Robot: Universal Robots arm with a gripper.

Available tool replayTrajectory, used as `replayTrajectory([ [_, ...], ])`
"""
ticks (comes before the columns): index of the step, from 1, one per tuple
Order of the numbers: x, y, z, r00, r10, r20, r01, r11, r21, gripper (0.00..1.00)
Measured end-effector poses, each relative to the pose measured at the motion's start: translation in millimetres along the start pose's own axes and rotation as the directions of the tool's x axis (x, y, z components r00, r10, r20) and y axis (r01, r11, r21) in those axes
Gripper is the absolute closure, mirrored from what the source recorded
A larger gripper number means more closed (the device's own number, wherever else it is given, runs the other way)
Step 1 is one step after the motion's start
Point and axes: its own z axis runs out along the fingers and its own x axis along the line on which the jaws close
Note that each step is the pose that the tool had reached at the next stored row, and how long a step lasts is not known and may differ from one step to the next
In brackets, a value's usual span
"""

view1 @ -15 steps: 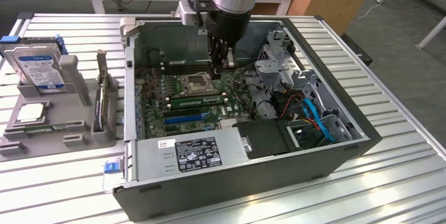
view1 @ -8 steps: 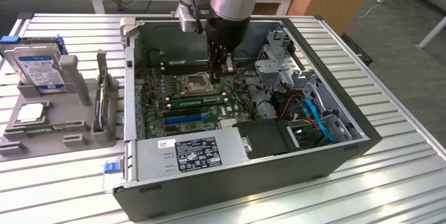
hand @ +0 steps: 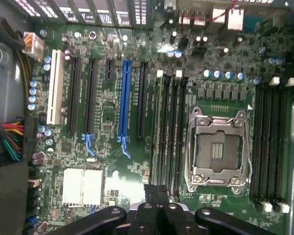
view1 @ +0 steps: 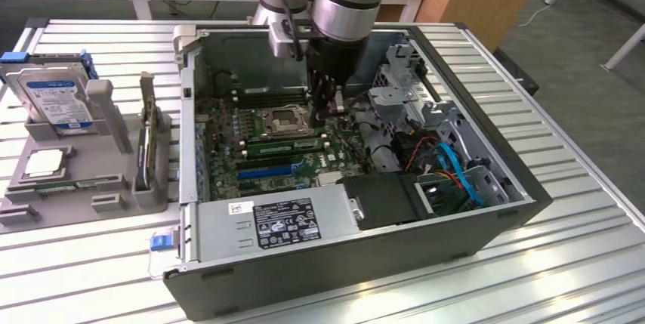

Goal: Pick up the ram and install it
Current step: 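Press down the ram until it locks into place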

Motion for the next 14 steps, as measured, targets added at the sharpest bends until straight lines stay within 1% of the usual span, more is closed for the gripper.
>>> replayTrajectory([
  [6, 2.6, -6.5, 10.6, 1.0000, 0.000, 0.0000, 0.000, 1.0000, 0.0000, 0.89],
  [13, 8.7, -8.1, 23.0, 1.0000, 0.000, -0.0002, 0.000, 1.0000, 0.0000, 0.89],
  [14, 8.3, -8.2, 22.9, 1.0000, 0.000, -0.0007, 0.000, 1.0000, 0.0000, 0.89],
])
